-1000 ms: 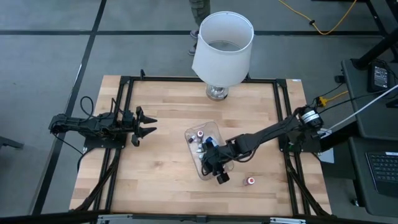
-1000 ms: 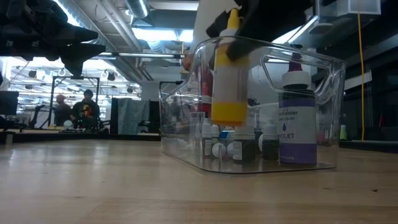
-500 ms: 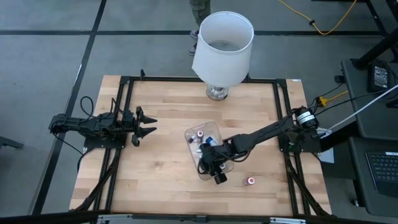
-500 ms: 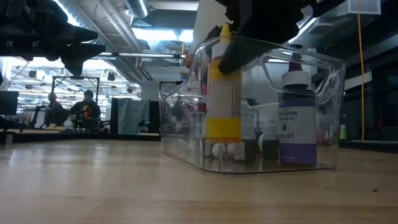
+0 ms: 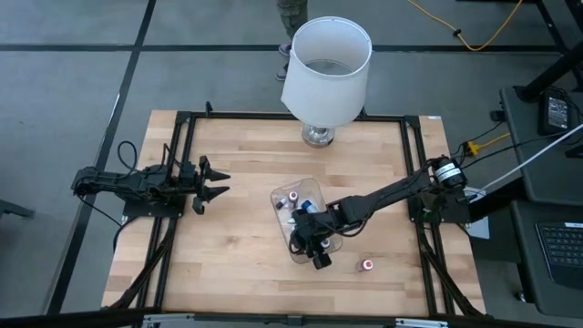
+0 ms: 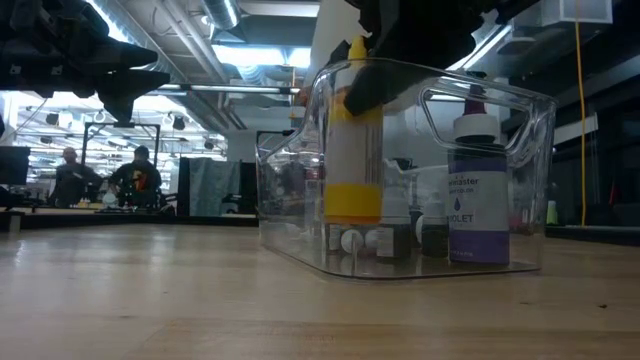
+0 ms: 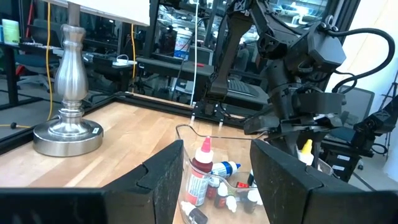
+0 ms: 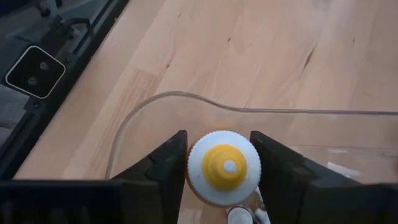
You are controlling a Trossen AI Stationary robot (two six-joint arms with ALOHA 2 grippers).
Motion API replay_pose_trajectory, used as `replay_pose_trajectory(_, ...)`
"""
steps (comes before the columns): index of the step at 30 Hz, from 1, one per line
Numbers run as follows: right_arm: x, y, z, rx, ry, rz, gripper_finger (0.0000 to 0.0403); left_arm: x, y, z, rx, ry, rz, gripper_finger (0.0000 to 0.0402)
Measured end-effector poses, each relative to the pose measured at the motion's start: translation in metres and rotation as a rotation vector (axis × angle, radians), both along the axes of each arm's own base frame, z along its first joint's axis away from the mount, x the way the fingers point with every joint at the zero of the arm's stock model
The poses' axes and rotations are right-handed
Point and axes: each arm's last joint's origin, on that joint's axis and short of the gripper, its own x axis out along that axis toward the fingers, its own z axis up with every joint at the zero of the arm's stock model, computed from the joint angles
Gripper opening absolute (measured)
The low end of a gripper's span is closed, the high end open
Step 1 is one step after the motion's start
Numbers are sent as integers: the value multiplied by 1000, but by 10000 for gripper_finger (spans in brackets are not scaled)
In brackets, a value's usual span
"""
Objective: Pick & Place food coloring
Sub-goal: Put the big yellow food coloring bottle into the transparent bin, then put the big orange food coloring bottle into the transparent bin
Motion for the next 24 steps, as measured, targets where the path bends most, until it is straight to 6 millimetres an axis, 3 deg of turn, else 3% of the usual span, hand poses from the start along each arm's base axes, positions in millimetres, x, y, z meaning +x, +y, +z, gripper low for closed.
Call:
replay_pose_trajectory(10,1,-2,0,-2,0,-14,212,0,0,0,0,0,0,182)
replay_pose_trajectory(16,0,-3,2,-1,-2,-17,216,0,0,0,0,0,0,182)
replay_pose_trajectory(24,-15,-9,33,-39,-39,-52,213,0,0,0,0,0,0,182)
